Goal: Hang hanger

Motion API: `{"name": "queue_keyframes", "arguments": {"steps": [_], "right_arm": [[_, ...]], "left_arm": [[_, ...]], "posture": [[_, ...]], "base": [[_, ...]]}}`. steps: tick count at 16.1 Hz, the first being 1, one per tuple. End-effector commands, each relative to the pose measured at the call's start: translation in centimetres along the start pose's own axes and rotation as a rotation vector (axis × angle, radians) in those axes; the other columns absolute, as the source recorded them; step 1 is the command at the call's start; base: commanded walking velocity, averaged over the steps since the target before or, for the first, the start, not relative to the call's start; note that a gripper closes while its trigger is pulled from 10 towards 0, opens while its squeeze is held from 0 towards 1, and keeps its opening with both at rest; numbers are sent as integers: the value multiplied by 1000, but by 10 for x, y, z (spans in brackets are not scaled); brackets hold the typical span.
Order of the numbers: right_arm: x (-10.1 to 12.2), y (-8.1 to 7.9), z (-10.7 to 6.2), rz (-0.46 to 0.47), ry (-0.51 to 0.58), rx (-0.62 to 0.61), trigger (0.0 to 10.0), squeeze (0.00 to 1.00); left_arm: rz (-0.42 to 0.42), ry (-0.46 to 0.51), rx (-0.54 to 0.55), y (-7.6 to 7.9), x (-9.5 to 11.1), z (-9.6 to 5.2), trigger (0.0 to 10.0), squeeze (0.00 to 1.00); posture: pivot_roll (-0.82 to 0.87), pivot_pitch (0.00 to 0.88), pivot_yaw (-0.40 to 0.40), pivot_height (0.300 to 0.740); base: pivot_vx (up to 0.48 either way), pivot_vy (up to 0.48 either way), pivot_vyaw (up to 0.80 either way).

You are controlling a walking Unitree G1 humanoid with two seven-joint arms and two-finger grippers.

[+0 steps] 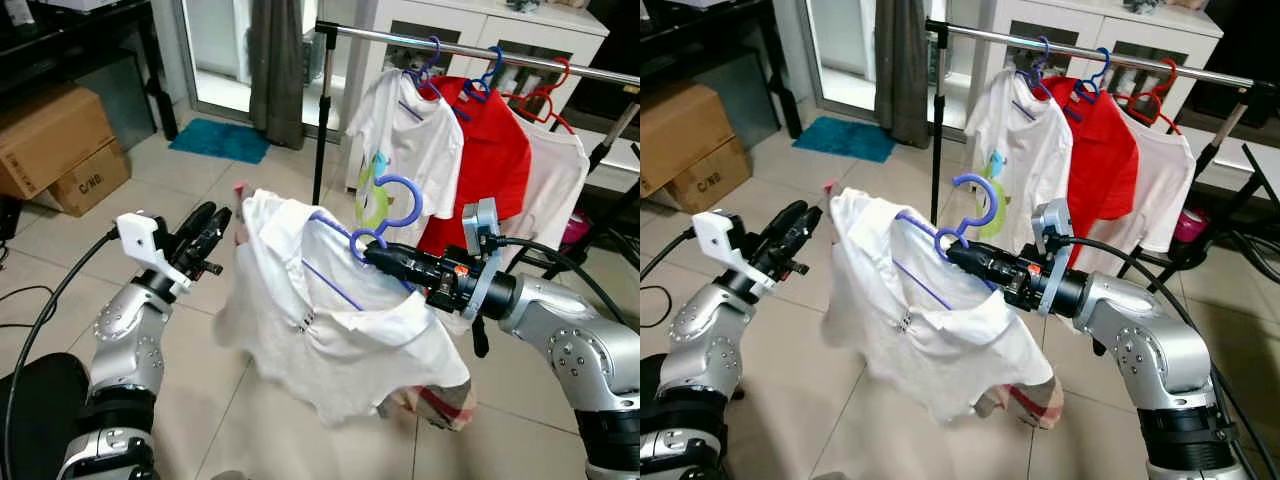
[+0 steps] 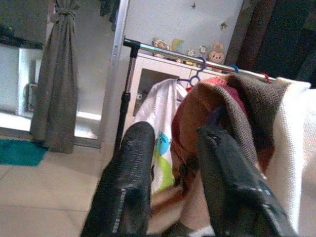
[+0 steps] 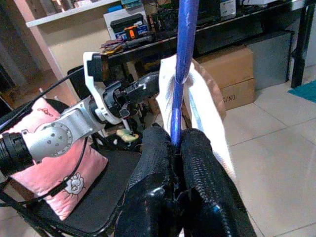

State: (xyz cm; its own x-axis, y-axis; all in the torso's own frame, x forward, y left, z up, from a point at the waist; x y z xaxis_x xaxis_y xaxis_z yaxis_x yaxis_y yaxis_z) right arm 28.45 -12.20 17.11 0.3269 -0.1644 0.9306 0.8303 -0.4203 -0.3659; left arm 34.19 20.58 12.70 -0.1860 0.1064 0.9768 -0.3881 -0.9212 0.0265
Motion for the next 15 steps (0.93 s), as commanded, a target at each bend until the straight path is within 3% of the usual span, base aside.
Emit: {"name": "queue_keyframes", "arguments": {"steps": [1,2,3,4,7,11,15], "right_arm": [[4,-2,0,-2,14,19,10000,0],[3,-3,-2,3,7,31,10000,0],[3,-4,-3,4,1,36,10000,0],[4,-5,-4,0,-1,41,10000,0],[4,-4,-4,-10,1,27,10000,0],[1,4,3,-12,7,-26,10000,0],[1,2,8,-4,11,-10,10000,0]], "left_arm": [[23,8,20,2,4,8,10000,1000],[17,21,76,0,5,15,10000,1000],[4,22,64,4,4,20,10000,682],[-31,23,-35,19,2,24,10000,0],[-59,28,-94,32,-2,22,10000,0],[-33,33,20,24,-10,5,10000,0],[-43,28,-3,29,-11,5,10000,0]], "posture": [[-154,0,-45,740],[-161,0,-47,740],[-161,0,-47,740],[-168,0,-41,740],[-172,0,-31,740],[-167,0,-40,740],[-164,0,-47,740]], "base": [[0,0,0],[0,0,0],[0,0,0],[0,0,0],[0,0,0],[0,0,0],[0,0,0]]}}
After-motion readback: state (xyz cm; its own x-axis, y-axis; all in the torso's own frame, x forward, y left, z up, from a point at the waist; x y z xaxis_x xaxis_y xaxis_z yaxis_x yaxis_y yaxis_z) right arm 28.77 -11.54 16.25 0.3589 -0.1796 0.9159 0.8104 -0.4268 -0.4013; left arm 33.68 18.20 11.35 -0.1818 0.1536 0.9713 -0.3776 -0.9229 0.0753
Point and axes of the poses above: a point about 5 cm out from each wrist's last joint towards the gripper, its own z axis pointing out of the wrist towards the gripper, its own x axis along the axis of the wrist's last joint, y = z × x, the point moved 3 cm from there along z, pointing out of the wrist towards the gripper, and after that the axes turned 5 degrees about z, right-handed, at the moved point
